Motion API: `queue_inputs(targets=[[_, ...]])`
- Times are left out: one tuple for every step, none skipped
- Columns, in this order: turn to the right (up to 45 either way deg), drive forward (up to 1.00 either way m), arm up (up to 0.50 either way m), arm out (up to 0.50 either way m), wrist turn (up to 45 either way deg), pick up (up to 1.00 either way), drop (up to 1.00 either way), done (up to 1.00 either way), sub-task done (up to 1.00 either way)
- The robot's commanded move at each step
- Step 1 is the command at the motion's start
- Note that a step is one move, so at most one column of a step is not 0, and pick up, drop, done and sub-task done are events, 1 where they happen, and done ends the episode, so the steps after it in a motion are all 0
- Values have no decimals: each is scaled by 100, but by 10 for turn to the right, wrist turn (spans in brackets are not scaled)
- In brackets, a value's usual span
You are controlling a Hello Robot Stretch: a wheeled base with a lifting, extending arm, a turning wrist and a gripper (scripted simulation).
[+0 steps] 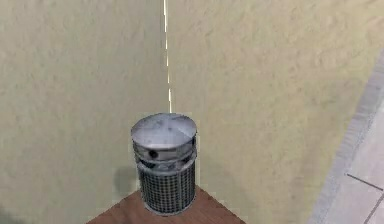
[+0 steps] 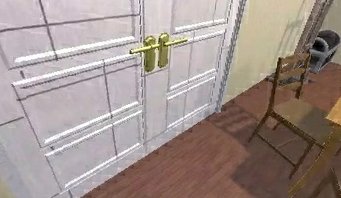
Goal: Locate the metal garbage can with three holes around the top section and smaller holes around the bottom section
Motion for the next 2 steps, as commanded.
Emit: queue_inputs(targets=[[420,0,0,0,0,0,0,0,0],[0,45,0,0,0,0,0,0,0]])
